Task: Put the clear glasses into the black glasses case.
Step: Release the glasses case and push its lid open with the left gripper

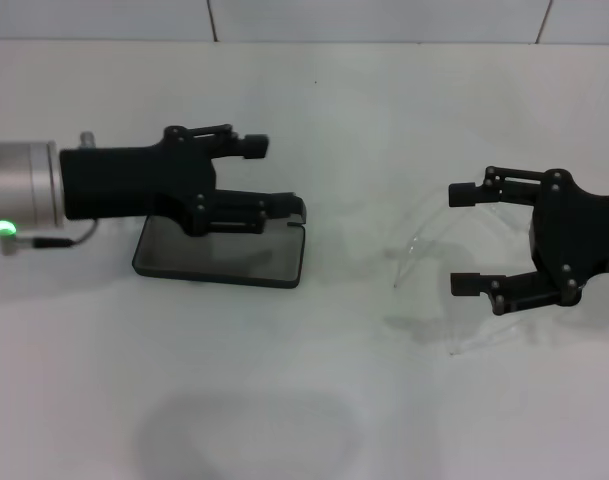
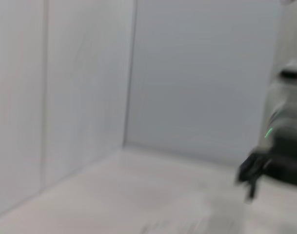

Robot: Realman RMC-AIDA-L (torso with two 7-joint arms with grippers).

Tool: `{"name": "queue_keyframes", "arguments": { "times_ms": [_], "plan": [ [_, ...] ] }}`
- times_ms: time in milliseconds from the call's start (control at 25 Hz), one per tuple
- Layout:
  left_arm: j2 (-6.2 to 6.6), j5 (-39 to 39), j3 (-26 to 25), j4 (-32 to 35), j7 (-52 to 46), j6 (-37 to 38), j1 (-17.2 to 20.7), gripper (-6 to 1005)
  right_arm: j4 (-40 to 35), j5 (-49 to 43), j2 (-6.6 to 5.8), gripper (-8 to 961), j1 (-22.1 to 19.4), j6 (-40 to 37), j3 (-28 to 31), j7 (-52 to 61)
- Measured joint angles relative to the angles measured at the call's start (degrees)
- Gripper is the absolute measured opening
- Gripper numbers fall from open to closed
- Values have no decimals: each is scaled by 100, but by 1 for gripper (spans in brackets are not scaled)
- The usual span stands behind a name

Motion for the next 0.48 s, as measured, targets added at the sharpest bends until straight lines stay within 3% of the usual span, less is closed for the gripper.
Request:
{"name": "queue_keyframes", "arguments": {
  "times_ms": [80,160,320,480],
  "plan": [
    [-19,603,-1,557,-567,-123,4,787,10,-2,-3,853,-4,1,0,0],
    [-138,1430,-21,1184,-1148,-217,6,779,26,-3,-4,852,-9,1,0,0],
    [-545,2799,-61,2015,-1534,-375,12,752,19,-4,-4,849,-64,30,1,0],
    [-609,3098,227,2183,-1630,-621,68,720,3,-4,10,846,-74,43,3,-5]
  ]
}}
